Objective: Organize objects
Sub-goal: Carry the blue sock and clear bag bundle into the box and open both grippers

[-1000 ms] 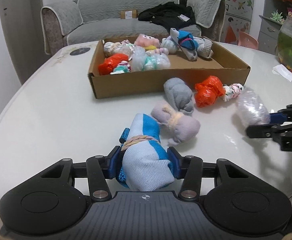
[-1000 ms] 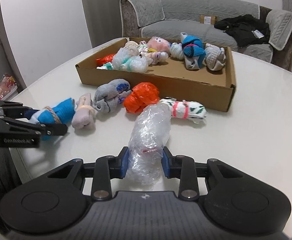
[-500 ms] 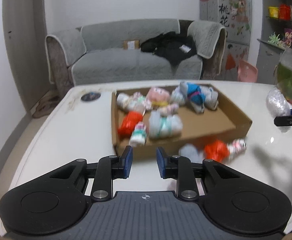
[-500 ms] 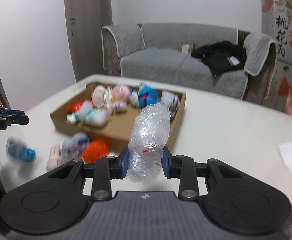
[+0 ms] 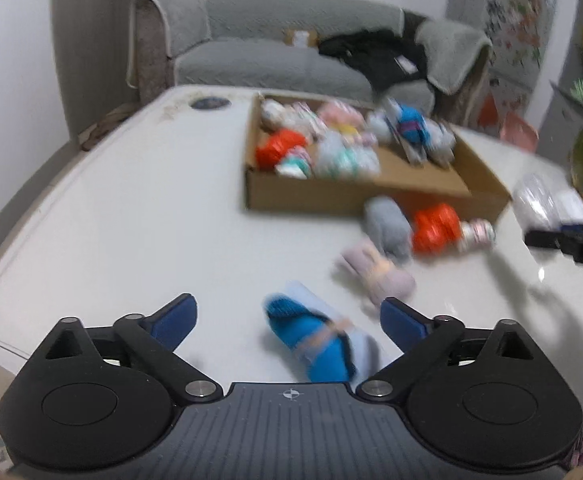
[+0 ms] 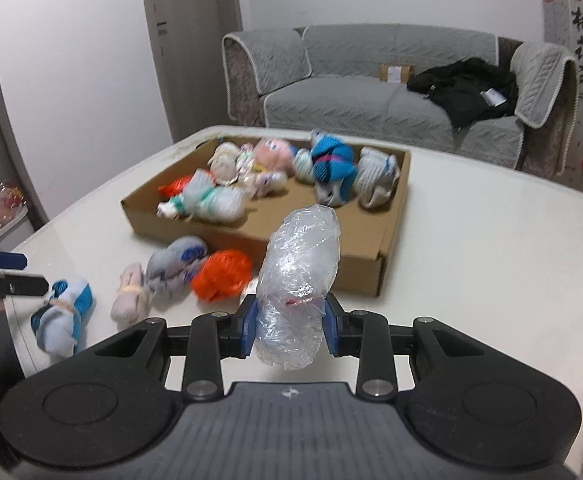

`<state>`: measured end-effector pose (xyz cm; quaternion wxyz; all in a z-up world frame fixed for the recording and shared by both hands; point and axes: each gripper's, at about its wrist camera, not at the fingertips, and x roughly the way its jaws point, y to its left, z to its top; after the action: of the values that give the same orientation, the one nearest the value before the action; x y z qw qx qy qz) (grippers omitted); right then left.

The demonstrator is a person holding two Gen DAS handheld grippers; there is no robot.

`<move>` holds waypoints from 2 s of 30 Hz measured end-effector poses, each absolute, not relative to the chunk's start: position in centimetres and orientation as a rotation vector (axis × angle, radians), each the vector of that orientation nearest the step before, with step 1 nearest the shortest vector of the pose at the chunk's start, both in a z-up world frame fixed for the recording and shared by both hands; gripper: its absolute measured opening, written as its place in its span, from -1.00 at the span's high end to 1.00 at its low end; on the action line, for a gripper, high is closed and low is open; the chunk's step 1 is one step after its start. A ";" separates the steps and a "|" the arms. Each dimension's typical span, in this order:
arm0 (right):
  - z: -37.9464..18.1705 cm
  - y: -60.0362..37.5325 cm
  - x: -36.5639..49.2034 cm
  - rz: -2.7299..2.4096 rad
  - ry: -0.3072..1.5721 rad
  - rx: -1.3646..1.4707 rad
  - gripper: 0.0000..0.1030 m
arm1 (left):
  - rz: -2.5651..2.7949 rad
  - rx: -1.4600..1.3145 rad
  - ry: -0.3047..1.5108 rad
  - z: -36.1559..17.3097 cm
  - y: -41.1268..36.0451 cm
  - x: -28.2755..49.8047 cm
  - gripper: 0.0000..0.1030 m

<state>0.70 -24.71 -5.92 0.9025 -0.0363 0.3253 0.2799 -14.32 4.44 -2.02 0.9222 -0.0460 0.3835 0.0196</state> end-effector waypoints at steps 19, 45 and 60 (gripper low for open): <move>-4.0 -25.4 1.0 0.601 0.648 -0.092 0.41 | -0.010 -0.009 0.758 -0.4 4.3 -11.3 -0.18; -3.5 -19.6 12.7 0.684 0.721 -0.224 0.41 | -0.278 0.086 0.836 -3.4 -2.5 8.2 -0.19; -6.0 -14.1 17.7 0.731 0.840 -0.357 0.41 | -0.212 0.248 0.860 -4.5 -1.4 10.7 -0.19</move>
<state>17.72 -14.14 -5.97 0.8339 -0.1685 0.3965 0.3449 10.69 -1.39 -4.49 0.8961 0.1195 0.4150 -0.1024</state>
